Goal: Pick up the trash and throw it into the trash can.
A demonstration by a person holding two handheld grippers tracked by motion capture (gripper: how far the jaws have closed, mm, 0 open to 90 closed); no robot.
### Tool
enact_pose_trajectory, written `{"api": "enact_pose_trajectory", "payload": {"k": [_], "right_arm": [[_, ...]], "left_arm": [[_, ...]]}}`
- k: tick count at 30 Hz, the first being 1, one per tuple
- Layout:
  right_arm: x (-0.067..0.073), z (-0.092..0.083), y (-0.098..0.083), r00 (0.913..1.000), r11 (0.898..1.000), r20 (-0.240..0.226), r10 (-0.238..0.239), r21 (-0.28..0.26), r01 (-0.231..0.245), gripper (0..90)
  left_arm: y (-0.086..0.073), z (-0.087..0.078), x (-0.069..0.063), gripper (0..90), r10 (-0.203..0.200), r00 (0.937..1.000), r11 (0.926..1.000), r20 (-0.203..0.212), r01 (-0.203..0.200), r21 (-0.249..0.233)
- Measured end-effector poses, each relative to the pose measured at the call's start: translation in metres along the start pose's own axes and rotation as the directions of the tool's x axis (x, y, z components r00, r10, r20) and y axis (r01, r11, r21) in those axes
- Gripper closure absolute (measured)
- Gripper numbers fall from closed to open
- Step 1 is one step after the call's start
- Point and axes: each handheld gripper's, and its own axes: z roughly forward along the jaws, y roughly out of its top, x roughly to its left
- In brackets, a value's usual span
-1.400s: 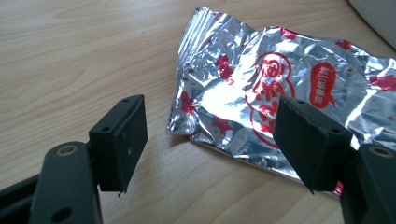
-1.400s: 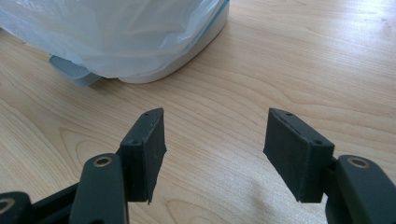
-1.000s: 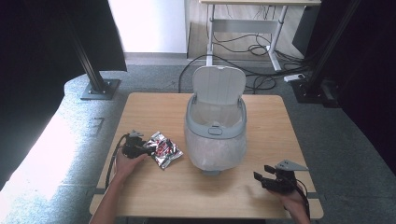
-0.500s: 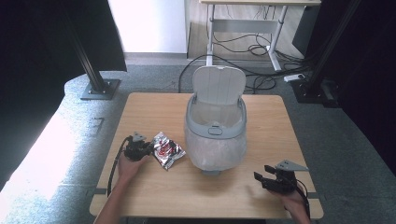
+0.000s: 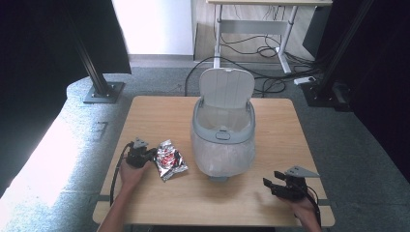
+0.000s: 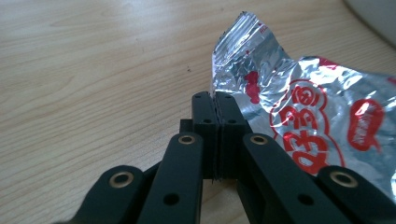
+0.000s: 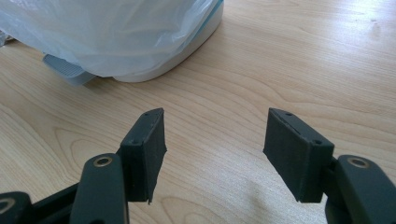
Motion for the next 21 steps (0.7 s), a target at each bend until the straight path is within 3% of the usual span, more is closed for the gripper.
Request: {"api": "enact_pose_trajectory", "payload": {"k": [5,10,13,17,18,21], "right_arm": [[-0.001,0.0,0.0,1.0,1.0,0.004,0.004,0.003,-0.004,38.3],[0.0,0.001,0.0,1.0,1.0,0.003,0.001,0.008,-0.001,38.3],[0.0,0.001,0.0,1.0,1.0,0.003,-0.001,0.009,0.0,38.3],[-0.002,0.002,0.0,1.0,1.0,0.003,0.0,0.011,0.0,38.4],[-0.002,0.002,0.0,1.0,1.0,0.002,0.001,0.01,-0.001,38.4],[-0.003,0.002,0.0,1.0,1.0,0.0,0.006,0.007,-0.006,38.4]], "left_arm": [[0.004,-0.018,0.002,89.4,-0.041,0.9984,0.9976,0.038,0.043,-0.054],[0.006,-0.032,0.005,89.4,-0.061,0.9959,0.9951,0.066,0.066,-0.074],[0.005,-0.036,0.005,89.4,-0.058,0.9959,0.9952,0.07,0.063,-0.075],[0.005,-0.044,-0.001,89.4,-0.024,0.9974,0.9967,0.068,0.03,-0.076],[0.005,-0.048,-0.005,89.4,-0.001,0.9975,0.9975,0.071,0.006,-0.07],[0.004,-0.053,-0.008,89.4,0.003,0.9969,0.9974,0.079,0.003,-0.072]]}}
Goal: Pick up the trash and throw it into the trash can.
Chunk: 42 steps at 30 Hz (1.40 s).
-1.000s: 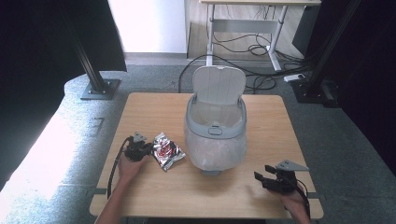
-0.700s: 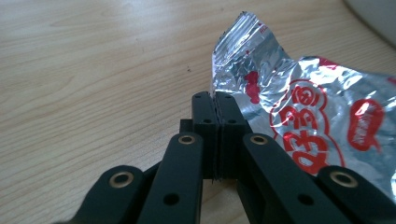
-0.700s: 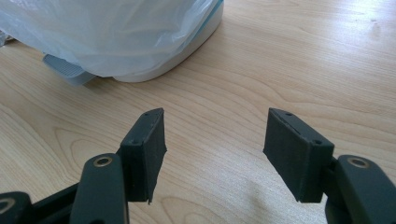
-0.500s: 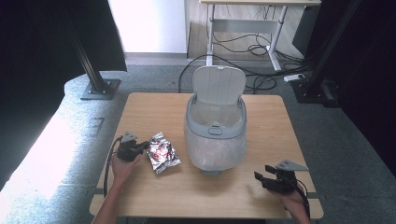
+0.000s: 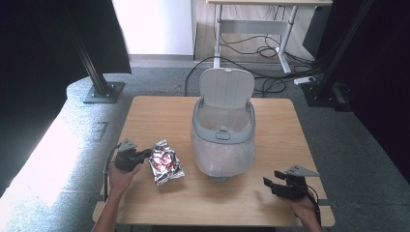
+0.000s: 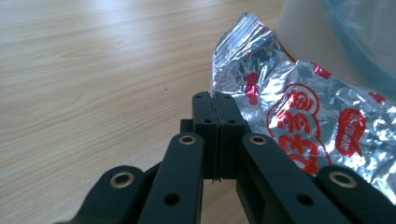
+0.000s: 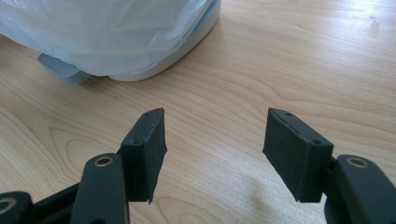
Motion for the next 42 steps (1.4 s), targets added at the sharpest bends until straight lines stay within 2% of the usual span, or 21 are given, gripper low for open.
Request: {"api": "enact_pose_trajectory", "payload": {"k": [5,9,14,17,24,30,42], "right_arm": [[-0.003,0.0,0.002,0.9999,1.0,-0.004,0.012,-0.004,-0.012,38.5],[-0.004,-0.001,0.003,0.9997,1.0,-0.01,0.021,-0.02,-0.021,38.6],[-0.005,0.001,0.003,0.9997,1.0,-0.011,0.022,-0.017,-0.022,38.6],[-0.005,0.002,0.003,0.9998,1.0,-0.008,0.021,-0.012,-0.021,38.6],[-0.008,0.002,0.001,0.9995,0.999,-0.001,0.033,-0.007,-0.033,38.6],[-0.01,0.002,0.0,0.9993,0.999,0.003,0.037,-0.004,-0.037,38.7],[-0.01,0.005,-0.001,0.9994,0.999,0.002,0.035,0.009,-0.035,38.7]], "left_arm": [[0.0,-0.013,-0.002,89.3,-0.024,0.9986,0.9995,0.048,0.025,-0.017],[0.002,-0.021,-0.007,89.3,0.0,0.9989,0.9997,0.047,0.001,-0.024],[0.014,-0.037,-0.007,89.3,-0.008,0.9975,0.998,0.071,0.012,-0.062],[0.03,-0.047,-0.01,89.3,-0.008,0.9952,0.9956,0.098,0.017,-0.092],[0.05,-0.058,-0.02,89.2,0.021,0.9924,0.9942,0.121,-0.008,-0.107],[0.063,-0.069,-0.025,89.1,0.031,0.9883,0.9918,0.149,-0.012,-0.127],[0.086,-0.084,-0.029,89.1,0.042,0.9841,0.9888,0.172,-0.017,-0.148]]}}
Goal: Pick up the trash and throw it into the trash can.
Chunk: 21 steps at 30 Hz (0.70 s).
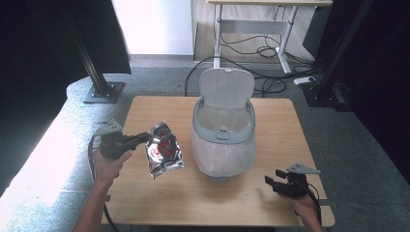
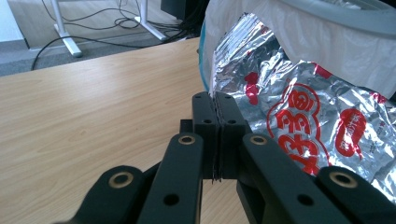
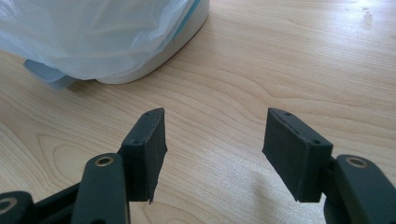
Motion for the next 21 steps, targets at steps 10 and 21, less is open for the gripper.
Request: {"api": "enact_pose_trajectory", "payload": {"k": [10,21], "right_arm": [[0.001,0.002,0.0,1.0,1.0,0.003,-0.006,0.013,0.006,38.7],[0.001,0.003,0.0,1.0,1.0,0.004,-0.006,0.017,0.005,38.7]], "left_arm": [[0.02,-0.002,-0.006,89.0,0.012,0.9996,0.9999,0.026,-0.011,-0.006],[0.048,-0.001,-0.013,88.9,0.033,0.999,0.9994,0.031,-0.033,-0.007]]}}
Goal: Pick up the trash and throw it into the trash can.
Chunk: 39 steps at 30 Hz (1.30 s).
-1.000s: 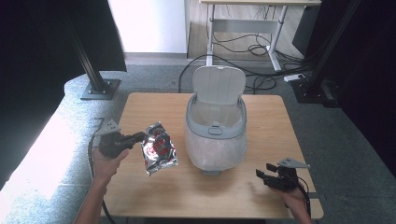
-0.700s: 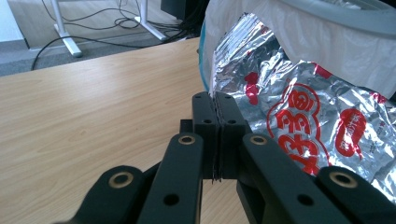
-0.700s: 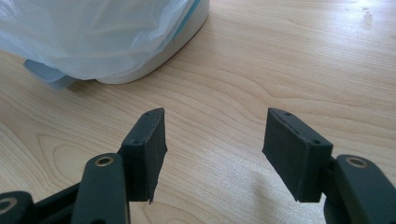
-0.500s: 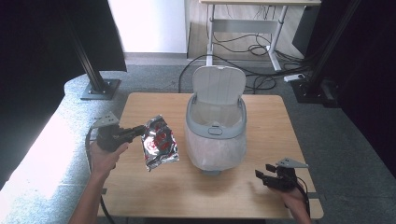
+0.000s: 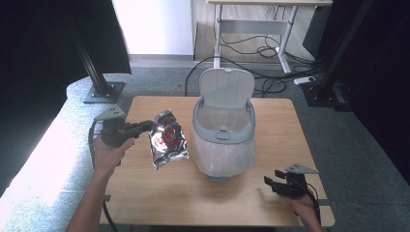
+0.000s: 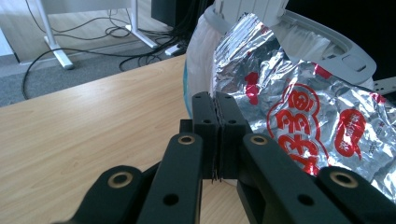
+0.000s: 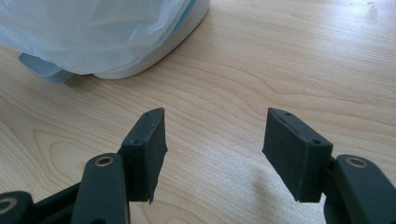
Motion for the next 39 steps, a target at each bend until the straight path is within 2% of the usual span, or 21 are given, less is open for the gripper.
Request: {"api": "enact_pose_trajectory", "payload": {"k": [13,24,39], "right_arm": [[-0.002,-0.001,0.0,1.0,1.0,0.001,0.005,0.001,-0.005,38.7],[-0.003,-0.001,0.0,0.9999,1.0,-0.001,0.012,0.001,-0.012,38.7],[-0.005,-0.001,-0.001,0.9999,1.0,-0.004,0.016,0.002,-0.016,38.7]], "left_arm": [[0.019,0.009,-0.007,88.8,0.012,0.9997,0.9999,0.019,-0.013,0.007],[0.039,0.023,-0.013,88.7,0.033,0.999,0.9992,0.031,-0.034,0.02],[0.055,0.039,-0.02,88.6,0.053,0.9976,0.9977,0.045,-0.055,0.039]]}}
